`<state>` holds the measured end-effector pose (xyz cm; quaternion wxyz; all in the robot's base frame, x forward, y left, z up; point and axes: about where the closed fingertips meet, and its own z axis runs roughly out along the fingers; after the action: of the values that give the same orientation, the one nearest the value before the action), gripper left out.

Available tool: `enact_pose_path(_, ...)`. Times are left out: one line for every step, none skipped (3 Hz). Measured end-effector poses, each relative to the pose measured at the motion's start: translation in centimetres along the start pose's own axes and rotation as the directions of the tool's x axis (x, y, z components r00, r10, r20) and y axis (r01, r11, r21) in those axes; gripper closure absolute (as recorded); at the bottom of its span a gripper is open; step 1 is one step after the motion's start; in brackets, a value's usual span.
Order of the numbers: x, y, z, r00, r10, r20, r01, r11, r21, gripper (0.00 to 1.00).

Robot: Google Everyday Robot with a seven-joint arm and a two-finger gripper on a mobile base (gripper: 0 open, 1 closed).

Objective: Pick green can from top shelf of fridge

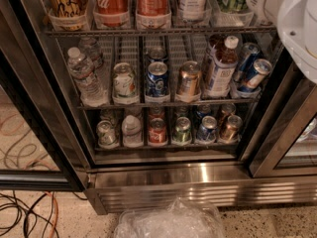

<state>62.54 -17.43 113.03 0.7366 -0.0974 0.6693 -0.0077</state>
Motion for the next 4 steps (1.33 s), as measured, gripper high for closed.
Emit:
enact_pose_path(-1.6,1.3,-1.7,1.000,0.010,0.011,-0.010,0.9991,-0.042,1.00)
enact_pose_path(-0.7,2.7,-3.7,0.999,0.027,-0.032,-0.031,0.9931,-0.113,1.00)
enact_pose_path(2.0,3.9,-5.8,0.994,0.021,-0.110,-0.044,0.9769,-0.209,1.00)
enact_pose_path(4.4,4.3,-7.6,0.985,0.024,-0.171,-0.071,0.9594,-0.273,1.00)
